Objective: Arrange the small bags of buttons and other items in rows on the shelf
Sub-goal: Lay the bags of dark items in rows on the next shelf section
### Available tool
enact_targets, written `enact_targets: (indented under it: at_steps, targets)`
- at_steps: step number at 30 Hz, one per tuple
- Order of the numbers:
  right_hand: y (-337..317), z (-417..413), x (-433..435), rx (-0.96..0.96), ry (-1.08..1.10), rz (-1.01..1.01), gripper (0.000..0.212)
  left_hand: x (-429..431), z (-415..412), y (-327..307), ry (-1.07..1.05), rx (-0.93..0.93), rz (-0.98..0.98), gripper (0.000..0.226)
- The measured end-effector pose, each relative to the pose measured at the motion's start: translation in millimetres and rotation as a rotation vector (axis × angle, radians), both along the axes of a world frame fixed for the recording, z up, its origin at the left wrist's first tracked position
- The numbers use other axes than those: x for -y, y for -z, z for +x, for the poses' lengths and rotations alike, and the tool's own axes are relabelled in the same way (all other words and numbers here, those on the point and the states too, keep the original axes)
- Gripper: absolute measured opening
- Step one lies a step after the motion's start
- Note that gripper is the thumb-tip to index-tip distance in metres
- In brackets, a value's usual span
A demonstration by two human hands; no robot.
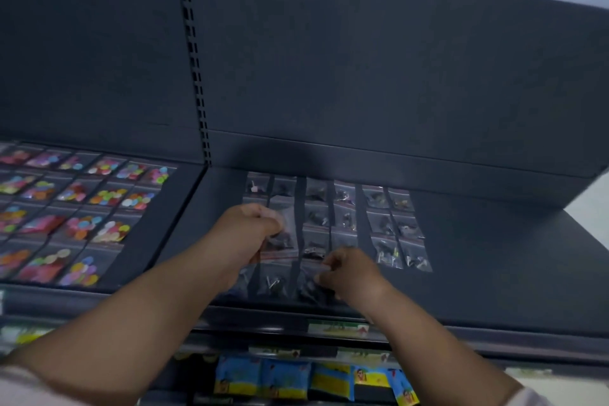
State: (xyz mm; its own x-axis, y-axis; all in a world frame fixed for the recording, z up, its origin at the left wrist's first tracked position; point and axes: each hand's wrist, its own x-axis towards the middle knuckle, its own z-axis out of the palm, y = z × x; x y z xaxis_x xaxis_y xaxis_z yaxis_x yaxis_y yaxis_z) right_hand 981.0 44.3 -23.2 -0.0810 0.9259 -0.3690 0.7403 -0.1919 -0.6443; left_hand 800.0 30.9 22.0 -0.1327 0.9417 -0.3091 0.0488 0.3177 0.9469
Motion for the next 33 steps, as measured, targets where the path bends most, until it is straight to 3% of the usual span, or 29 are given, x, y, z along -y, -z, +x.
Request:
enact_targets:
  at_steps: [2, 4, 5, 7, 9, 12, 15, 19, 22, 26, 29, 31, 33]
  targets:
    - [-4.0, 4.6, 0.6, 0.09, 0.001, 0.138, 0.013, 2.4, 3.5, -0.4, -0.008, -0.004, -0.008, 0.019]
    - [-12.4, 8.8, 5.1, -0.017, 0.061, 0.212, 0.021, 2.6, 6.7, 0.3, 0.003, -0.021, -0.001, 0.023]
    - [-18.2, 9.2, 7.8, -0.188, 0.12, 0.137, 0.026, 2.7, 9.4, -0.2, 0.011, -0.031, 0.016, 0.023]
    - [-34.3, 5.8, 13.9, -0.576, 0.222, -0.195, 0.032, 3.9, 17.1, -1.2, 0.042, -0.05, 0.097, 0.017]
    - [-44.2, 6.0, 15.3, -0.803, 0.259, -0.454, 0.039, 7.2, 28.6, -3.8, 0.107, -0.075, 0.206, 0.013]
    - [-46.8, 14.8, 10.9, -0.97, 0.292, -0.509, 0.029, 12.8, 44.3, -1.5, 0.262, -0.17, 0.321, 0.014]
    - [-42.1, 27.2, 6.0, -1.028, 0.345, -0.374, 0.007, 11.7, 50.0, 8.0, 0.395, -0.412, 0.39, 0.024]
    - [-29.5, 48.5, 0.8, -0.815, 0.365, -0.176, 0.01, 10.6, 48.4, 15.9, 0.455, -0.56, 0.387, 0.041]
    - [-17.4, 60.1, -0.2, -0.524, 0.327, -0.089, 0.013, 10.1, 43.7, 26.7, 0.437, -0.709, 0.42, 0.03]
    - [-5.7, 60.4, 2.7, -0.345, 0.205, -0.012, 0.015, 12.0, 43.3, 40.2, 0.536, -0.946, 0.507, 0.023]
    - [0.3, 61.2, 2.3, -0.081, 0.051, 0.17, 0.012, 11.3, 45.0, 47.8, 0.626, -1.053, 0.547, 0.021]
    - [1.6, 64.1, 4.4, 0.119, -0.022, 0.306, 0.027, 9.1, 45.9, 52.8, 0.659, -1.082, 0.552, 0.021]
    - [1.0, 66.8, 8.2, 0.181, -0.083, 0.43, 0.031, 7.4, 46.0, 56.0, 0.673, -1.092, 0.544, 0.021]
